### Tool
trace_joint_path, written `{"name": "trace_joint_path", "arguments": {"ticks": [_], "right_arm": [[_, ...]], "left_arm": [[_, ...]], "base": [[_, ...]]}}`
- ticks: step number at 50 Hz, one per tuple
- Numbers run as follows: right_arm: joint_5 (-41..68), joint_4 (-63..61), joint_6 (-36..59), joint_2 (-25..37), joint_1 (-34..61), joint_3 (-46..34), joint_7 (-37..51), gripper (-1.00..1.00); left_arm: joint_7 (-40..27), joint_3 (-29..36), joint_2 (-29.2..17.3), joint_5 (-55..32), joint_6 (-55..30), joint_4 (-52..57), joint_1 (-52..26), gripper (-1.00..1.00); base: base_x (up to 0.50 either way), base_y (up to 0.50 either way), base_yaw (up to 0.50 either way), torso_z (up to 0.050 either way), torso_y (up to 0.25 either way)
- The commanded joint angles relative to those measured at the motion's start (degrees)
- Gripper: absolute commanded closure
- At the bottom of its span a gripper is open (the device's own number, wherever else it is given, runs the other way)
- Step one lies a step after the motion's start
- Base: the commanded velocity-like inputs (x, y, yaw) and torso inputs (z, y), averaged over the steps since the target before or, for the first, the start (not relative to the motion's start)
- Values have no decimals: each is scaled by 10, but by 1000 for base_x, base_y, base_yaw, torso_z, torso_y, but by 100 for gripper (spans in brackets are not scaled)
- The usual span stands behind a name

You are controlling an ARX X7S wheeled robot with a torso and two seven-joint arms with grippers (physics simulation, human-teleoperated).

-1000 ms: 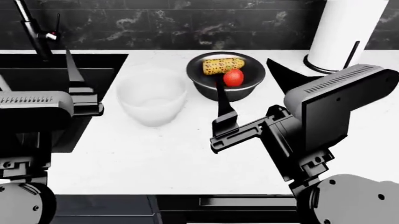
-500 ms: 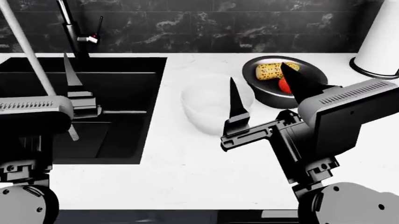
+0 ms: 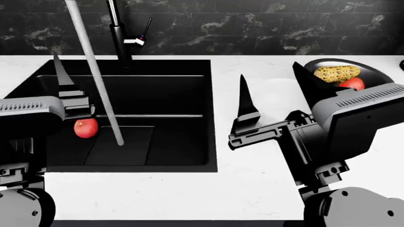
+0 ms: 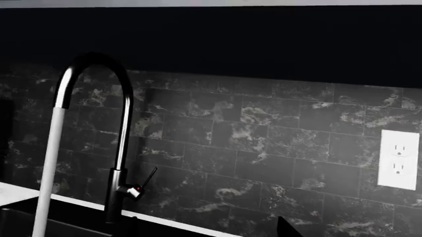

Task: Pick the tomatos and corns from the sink and place them in one bowl. Place the pomegranate in the other bowl. Then turn off the sink faucet.

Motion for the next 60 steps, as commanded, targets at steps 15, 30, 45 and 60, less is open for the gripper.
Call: {"name": "trace_joint_path", "arguments": {"ticks": [15,30,45,60], "right_arm": [[-1,2,-20,-1,-10,5,-11,-100],[-3,13,-31,-3,-16,5,-23,-100],[98,172,37,-22,65,21,-63,-100],[57,517,179,-165,297,-49,-189,-100]], "left_arm": [[-1,-2,-2,-3,-2,4,2,-100],[3,5,2,-1,3,-9,0,-100],[38,72,47,7,-53,-141,-136,-100],[156,144,144,3,-61,-424,-367,-100]], "base": [[0,500,0,0,0],[0,500,0,0,0],[0,267,0,0,0],[0,0,0,0,0]]}}
